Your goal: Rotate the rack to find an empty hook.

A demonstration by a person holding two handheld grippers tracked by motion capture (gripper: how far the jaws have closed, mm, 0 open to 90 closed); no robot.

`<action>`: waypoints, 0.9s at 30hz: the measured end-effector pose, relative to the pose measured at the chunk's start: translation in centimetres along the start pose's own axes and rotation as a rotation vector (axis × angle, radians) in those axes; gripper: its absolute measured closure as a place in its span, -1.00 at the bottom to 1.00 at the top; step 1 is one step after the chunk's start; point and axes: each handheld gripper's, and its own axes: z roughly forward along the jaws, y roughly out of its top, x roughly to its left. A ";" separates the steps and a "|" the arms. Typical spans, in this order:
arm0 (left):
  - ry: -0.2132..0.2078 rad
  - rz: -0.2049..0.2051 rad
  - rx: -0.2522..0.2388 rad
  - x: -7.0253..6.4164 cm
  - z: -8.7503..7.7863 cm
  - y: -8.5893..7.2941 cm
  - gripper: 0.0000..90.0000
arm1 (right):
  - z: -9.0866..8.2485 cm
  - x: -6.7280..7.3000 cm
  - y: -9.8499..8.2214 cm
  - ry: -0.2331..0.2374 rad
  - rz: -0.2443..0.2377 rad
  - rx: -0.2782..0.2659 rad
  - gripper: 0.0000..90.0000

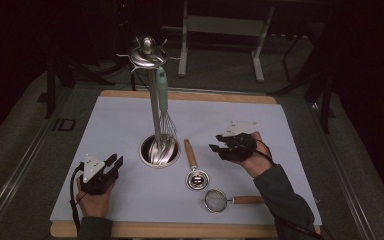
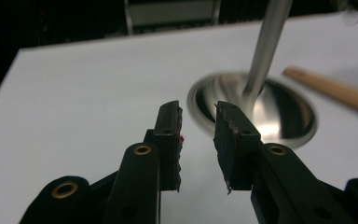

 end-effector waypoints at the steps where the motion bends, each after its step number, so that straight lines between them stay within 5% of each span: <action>1: -0.004 -0.007 -0.012 0.0 -0.3 0.4 0.56 | 0.0 0.1 -0.7 -0.011 0.004 0.010 0.27; 8: -0.036 -0.034 -0.115 -0.2 -2.1 4.3 0.55 | 0.3 0.7 -5.7 -0.116 0.084 0.086 0.22; 14: -0.060 -0.045 -0.201 -0.5 -3.0 8.1 0.59 | 0.2 0.7 -8.6 -0.168 0.151 0.095 0.19; 21: -0.121 -0.067 -0.328 -1.3 -3.9 11.7 0.69 | -0.9 -0.4 -9.9 -0.161 0.244 0.050 0.18; 27: -0.148 -0.034 -0.430 -2.8 -4.4 15.0 0.89 | -1.5 -1.1 -10.6 -0.170 0.312 0.007 0.18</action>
